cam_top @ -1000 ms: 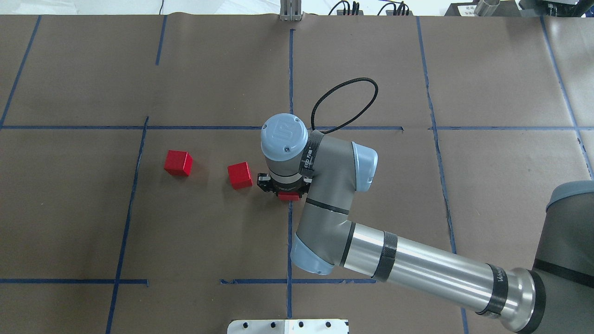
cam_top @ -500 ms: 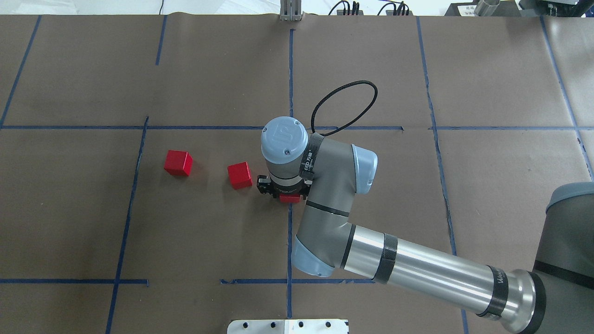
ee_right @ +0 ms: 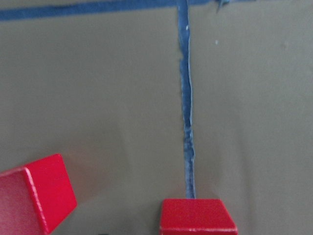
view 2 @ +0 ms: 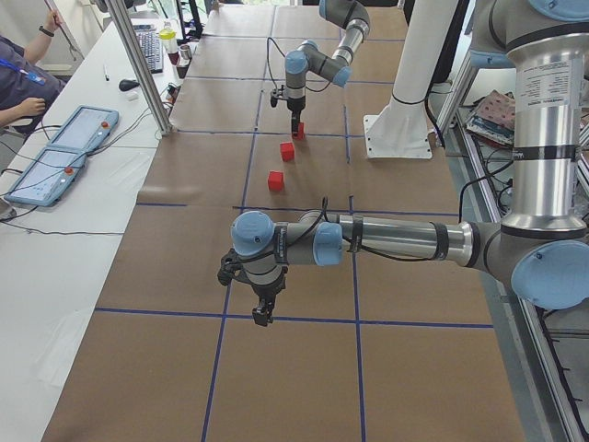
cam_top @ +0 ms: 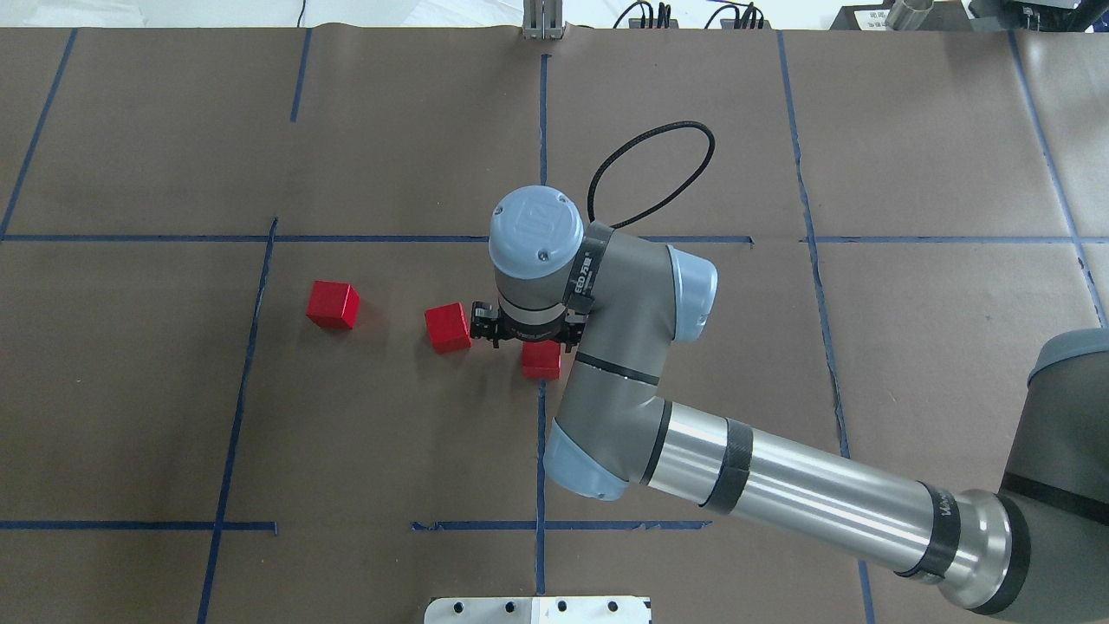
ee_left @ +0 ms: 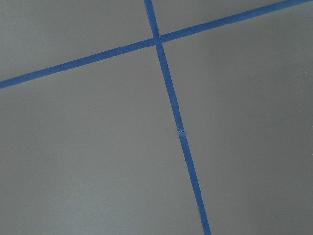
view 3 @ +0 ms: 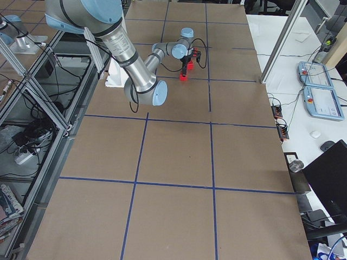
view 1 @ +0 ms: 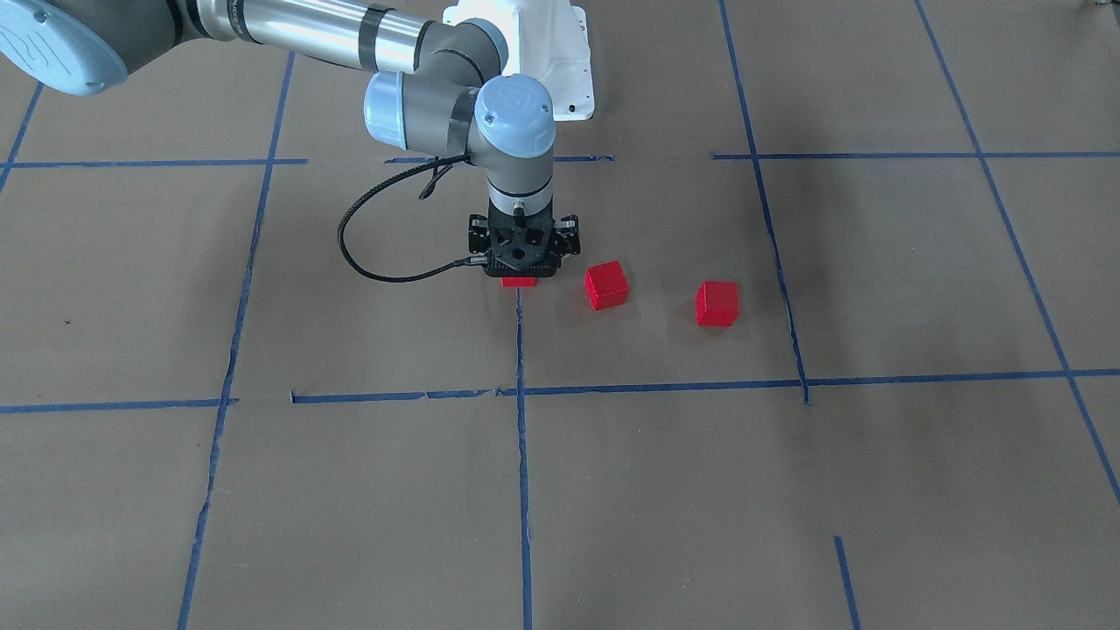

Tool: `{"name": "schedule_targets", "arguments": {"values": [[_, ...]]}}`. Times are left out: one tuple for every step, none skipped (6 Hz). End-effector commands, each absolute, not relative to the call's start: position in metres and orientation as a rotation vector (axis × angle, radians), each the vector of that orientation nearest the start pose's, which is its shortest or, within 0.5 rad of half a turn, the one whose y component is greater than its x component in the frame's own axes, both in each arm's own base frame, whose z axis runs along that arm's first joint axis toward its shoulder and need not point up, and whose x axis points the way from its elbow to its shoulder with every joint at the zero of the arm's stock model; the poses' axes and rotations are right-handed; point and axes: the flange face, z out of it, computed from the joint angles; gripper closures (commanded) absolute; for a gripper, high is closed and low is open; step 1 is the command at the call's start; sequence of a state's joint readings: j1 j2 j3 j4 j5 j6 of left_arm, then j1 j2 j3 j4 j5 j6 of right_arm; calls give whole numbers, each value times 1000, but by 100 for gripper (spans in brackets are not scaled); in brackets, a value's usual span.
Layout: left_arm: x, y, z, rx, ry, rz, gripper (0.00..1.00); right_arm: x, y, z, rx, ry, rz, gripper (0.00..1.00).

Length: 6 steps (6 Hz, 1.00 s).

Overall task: Form red blocks into L shape at center
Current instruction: 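Raise the open right gripper and withdraw it from the center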

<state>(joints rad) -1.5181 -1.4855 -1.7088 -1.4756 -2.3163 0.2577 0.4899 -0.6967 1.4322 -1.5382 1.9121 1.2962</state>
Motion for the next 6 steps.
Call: {"name": "schedule_targets", "arguments": {"values": [[-40,-457,636,49,747,291,0,-530,-503,141,-2,-870,89,0],[-31,-460,634,44,746,308,0,-472,-546,164,-6,-853,41,0],[-28,-469,623,85,744,321,0,-414,-575,214,3,-842,2,0],[-28,-479,608,192,732,363,0,-351,-601,263,34,-817,-55,0],[-26,-494,585,312,725,408,0,-287,-623,302,50,-789,-102,0],[-22,-504,573,319,730,385,0,-220,-629,338,69,-766,-160,0]]}}
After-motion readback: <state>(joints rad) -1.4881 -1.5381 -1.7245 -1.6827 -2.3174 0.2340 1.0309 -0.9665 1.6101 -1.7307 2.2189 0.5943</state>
